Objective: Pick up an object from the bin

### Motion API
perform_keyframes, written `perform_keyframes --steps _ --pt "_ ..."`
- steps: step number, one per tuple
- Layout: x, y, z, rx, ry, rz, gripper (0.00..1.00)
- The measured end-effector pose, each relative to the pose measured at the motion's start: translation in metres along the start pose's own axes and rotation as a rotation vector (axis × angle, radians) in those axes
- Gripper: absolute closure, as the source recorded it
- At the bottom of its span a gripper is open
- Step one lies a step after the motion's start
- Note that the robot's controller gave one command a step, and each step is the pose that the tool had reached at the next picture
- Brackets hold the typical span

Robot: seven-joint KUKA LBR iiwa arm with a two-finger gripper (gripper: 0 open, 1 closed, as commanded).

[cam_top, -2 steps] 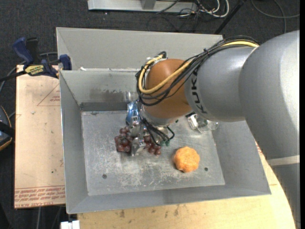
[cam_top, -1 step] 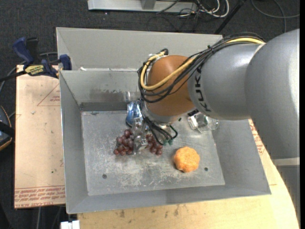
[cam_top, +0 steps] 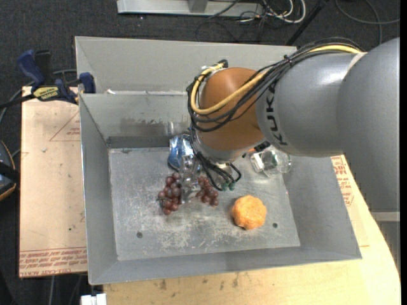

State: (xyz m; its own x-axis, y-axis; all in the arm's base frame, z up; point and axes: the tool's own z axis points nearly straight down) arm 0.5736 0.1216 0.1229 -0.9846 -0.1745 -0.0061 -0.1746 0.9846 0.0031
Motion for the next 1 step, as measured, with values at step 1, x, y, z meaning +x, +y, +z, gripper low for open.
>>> perform_keyframes --steps 1 --pt "-0.0010 -0.0003 -0.0128 0.001 0.000 0.001 1.00"
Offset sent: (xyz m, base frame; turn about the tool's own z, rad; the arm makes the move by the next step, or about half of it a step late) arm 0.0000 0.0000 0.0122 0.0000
